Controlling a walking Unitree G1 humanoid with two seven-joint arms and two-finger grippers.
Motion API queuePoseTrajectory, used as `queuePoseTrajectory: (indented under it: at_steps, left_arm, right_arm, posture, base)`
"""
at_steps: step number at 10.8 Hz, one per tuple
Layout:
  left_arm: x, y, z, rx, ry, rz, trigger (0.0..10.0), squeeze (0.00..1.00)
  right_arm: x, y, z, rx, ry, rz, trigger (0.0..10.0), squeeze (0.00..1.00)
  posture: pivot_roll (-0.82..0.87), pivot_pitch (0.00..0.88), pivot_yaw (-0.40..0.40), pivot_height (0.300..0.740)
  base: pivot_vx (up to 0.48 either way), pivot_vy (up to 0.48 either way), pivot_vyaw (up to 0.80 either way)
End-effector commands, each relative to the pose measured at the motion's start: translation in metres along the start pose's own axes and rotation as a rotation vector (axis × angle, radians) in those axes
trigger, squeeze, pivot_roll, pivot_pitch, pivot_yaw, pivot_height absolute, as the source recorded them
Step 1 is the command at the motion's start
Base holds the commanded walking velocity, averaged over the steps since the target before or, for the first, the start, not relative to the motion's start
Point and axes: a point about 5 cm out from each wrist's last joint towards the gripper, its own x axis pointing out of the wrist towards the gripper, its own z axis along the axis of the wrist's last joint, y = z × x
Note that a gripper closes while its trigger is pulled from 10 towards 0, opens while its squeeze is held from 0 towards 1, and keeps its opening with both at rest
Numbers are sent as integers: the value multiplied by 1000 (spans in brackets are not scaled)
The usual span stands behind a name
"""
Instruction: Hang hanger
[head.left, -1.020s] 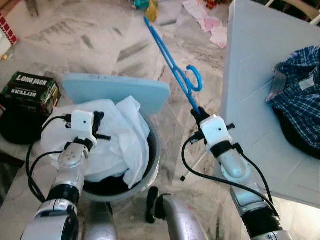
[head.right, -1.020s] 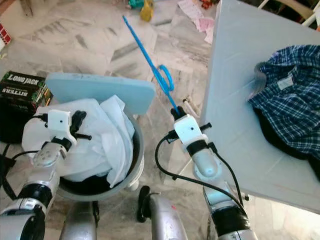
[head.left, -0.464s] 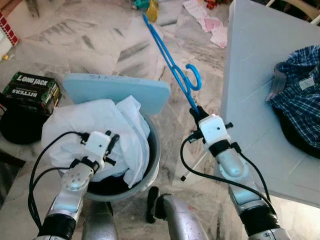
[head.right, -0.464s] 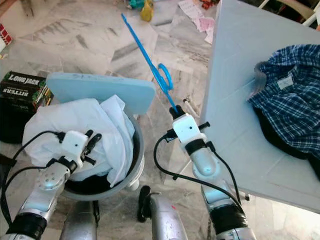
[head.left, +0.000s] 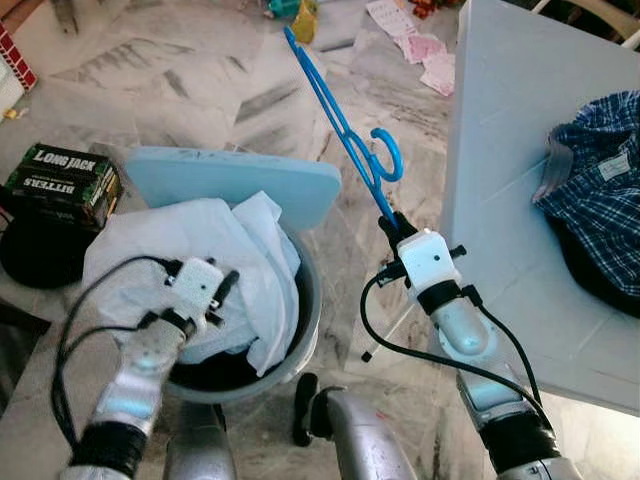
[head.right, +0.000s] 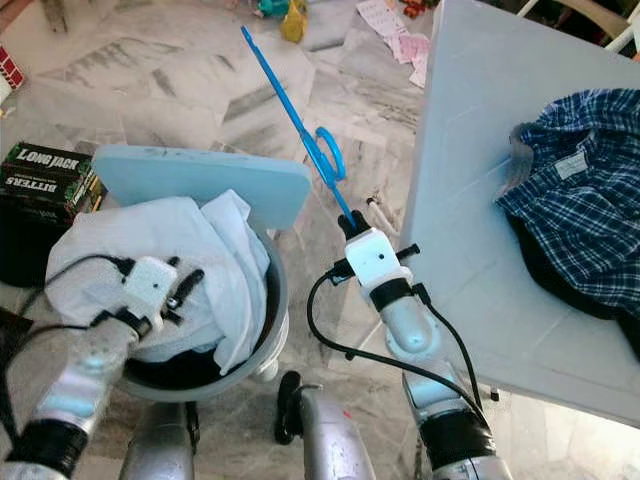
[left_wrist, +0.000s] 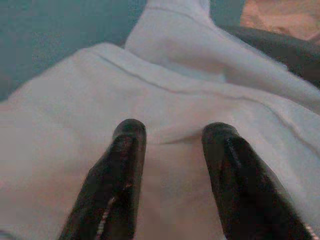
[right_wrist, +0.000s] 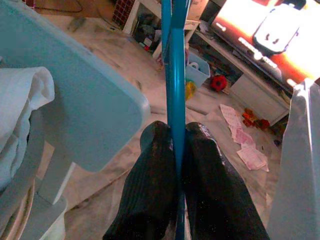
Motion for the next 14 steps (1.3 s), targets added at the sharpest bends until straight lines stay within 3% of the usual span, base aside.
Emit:
queuePoseTrajectory:
  at_steps: [1, 4, 6, 7, 8, 9, 14]
  left_arm:
    - [-3, -4, -10, -4, 46, -13, 10000, 1000]
    - [-2, 5, -13, 8, 98, -3, 10000, 1000]
    - [-2, -2, -30, -82, 199, -13, 10000, 1000]
    - [-2, -4, -43, -130, 261, 7, 10000, 0]
    - [0, -6, -43, -190, 243, 7, 10000, 0]
    - [5, -5, -39, -234, 204, 12, 0, 0]
    - [11, -2, -40, -235, 185, 24, 0, 0]
  right_arm:
    - [-15, 3, -21, 7, 104, 8, 10000, 0]
    - [-16, 1, -22, 3, 108, 5, 10000, 0]
    - [-16, 1, -22, 3, 108, 4, 10000, 0]
    - [-16, 1, -22, 3, 107, 5, 10000, 0]
    - [-16, 1, -22, 1, 108, 6, 10000, 0]
    - [-15, 0, -21, -3, 107, 6, 10000, 0]
    - [-14, -1, -20, -9, 103, 7, 10000, 0]
  posture:
    - [-19, 310, -155, 740]
    - [-22, 312, -156, 740]
    - [-25, 309, -156, 740]
    - [-28, 309, -159, 740]
    - [-30, 307, -161, 740]
    - [-36, 305, -163, 740]
    - [-37, 294, -173, 740]
  base:
    - [0, 0, 0]
    - [0, 0, 0]
    - [0, 0, 0]
    - [0, 0, 0]
    - [0, 0, 0]
    - [0, 0, 0]
    - [0, 0, 0]
